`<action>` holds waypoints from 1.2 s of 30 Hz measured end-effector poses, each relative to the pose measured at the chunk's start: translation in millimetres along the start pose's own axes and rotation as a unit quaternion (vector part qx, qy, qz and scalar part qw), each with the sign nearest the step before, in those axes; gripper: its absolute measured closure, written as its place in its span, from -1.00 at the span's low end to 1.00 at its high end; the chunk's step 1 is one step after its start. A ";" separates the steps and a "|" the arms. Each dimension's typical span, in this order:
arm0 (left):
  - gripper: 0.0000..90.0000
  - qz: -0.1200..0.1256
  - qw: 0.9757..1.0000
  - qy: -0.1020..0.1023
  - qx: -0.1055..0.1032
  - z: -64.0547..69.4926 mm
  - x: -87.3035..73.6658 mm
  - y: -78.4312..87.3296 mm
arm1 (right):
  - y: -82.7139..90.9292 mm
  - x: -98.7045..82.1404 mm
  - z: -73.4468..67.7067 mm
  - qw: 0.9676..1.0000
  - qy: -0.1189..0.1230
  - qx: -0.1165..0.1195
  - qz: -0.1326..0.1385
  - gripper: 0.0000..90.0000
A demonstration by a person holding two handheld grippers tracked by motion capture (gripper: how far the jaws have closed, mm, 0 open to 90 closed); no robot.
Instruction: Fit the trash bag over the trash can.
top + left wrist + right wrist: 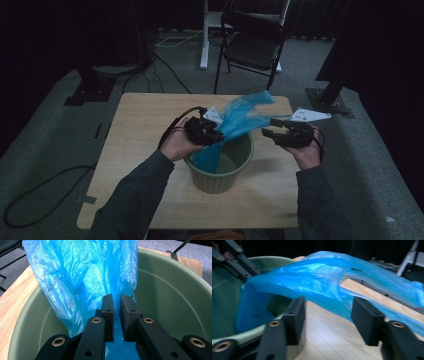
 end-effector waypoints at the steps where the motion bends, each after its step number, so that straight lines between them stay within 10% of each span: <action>1: 0.80 -0.001 1.000 -0.001 0.000 -0.4 -0.9 0.6 | -2.1 0.5 -2.3 1.000 0.003 0.006 -0.003 0.18; 5: 0.75 0.005 1.000 0.001 0.002 -2.0 -2.5 4.4 | -6.2 -2.4 -13.3 1.000 0.025 0.014 -0.010 0.72; 11: 0.66 0.024 1.000 0.012 0.016 -9.1 3.2 15.4 | -2.2 -5.0 -21.4 0.999 0.043 0.016 -0.010 1.00; 24: 0.28 0.056 0.998 -0.013 0.025 4.9 47.9 15.7 | 4.1 -6.1 -44.9 0.996 0.071 0.051 -0.003 1.00; 30: 0.94 0.035 0.998 -0.030 0.032 11.6 41.9 5.2 | 11.0 -5.5 -55.9 0.994 0.092 0.066 -0.009 0.83; 36: 0.98 0.028 0.998 -0.036 0.032 14.6 30.6 5.1 | 28.7 6.4 -41.9 0.996 0.065 0.049 0.021 0.50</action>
Point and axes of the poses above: each handheld gripper's, and its own axes: y roughly backward along the jaws, x roughly out of its top, z roughly to its right, the point moved 10 cm from there along -y, roughly forward along the jaws, and after that the axes turned 13 degrees about -z, right-handed, at the moved point
